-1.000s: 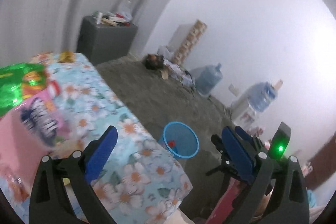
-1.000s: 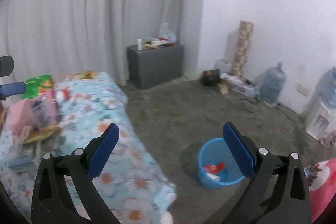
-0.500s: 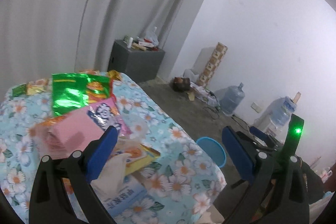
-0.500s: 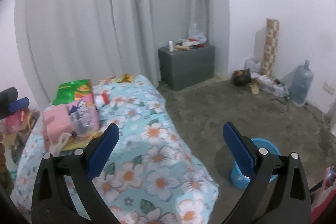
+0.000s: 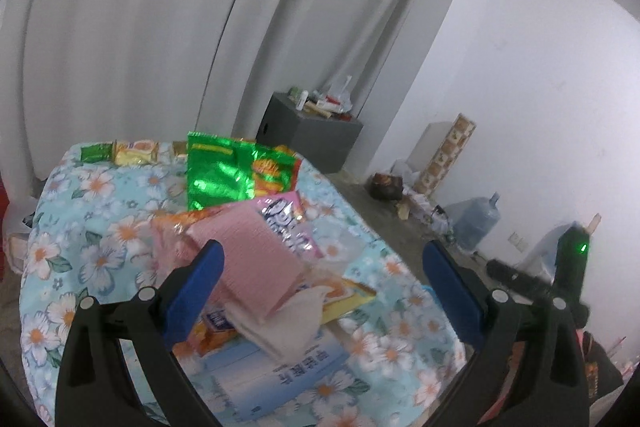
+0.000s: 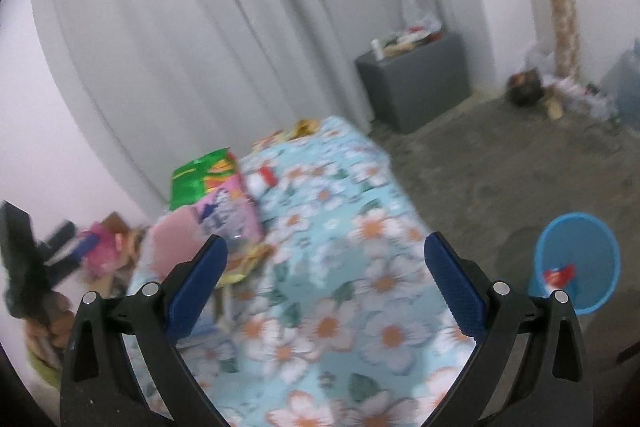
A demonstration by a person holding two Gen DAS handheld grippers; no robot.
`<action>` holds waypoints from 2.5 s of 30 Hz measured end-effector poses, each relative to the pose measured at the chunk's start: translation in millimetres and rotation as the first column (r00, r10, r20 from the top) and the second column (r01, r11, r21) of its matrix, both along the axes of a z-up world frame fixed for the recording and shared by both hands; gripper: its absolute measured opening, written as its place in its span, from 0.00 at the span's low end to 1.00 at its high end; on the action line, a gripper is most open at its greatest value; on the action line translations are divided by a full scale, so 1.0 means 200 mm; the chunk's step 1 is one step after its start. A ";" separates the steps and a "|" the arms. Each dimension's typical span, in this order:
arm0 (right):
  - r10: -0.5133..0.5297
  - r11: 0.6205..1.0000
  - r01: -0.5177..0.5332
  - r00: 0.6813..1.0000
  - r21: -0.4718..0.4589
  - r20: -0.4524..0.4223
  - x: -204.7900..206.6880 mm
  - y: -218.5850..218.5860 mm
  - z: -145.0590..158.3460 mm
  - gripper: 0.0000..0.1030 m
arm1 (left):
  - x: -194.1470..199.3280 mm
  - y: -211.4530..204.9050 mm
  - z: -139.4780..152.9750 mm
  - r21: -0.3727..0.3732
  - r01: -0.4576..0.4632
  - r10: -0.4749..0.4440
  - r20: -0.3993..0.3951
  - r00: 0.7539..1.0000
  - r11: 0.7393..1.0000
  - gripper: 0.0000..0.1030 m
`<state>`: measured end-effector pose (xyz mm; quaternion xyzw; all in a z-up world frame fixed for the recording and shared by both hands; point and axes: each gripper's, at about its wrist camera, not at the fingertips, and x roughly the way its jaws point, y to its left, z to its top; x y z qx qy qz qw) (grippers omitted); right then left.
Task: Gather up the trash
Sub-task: 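Grasp the pink mesh sponge with the left tool while the right tool grasps the clear plastic cup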
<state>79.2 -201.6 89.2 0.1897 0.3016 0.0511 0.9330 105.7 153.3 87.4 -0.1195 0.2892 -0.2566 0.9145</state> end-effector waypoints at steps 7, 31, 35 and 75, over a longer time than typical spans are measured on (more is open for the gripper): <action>0.171 0.977 -0.164 0.984 0.134 -0.044 0.14 0.14 -0.07 0.81 | 0.05 -0.16 -0.15 0.327 -0.027 0.003 0.074 0.997 0.945 0.81; 0.263 0.947 -0.229 0.956 0.226 -0.131 0.42 0.25 -0.24 0.72 | 0.45 0.10 -0.46 -0.098 -0.148 0.104 -0.359 0.928 0.984 0.42; 0.262 0.945 -0.227 0.956 0.237 -0.130 0.43 0.24 -0.25 0.71 | 0.45 0.13 -0.46 -0.134 -0.169 0.111 -0.358 0.927 0.977 0.33; 0.331 0.942 -0.300 0.908 0.152 -0.256 0.90 0.57 -0.26 0.33 | 0.21 0.17 -0.13 -0.093 -0.159 0.160 0.003 0.987 0.983 0.27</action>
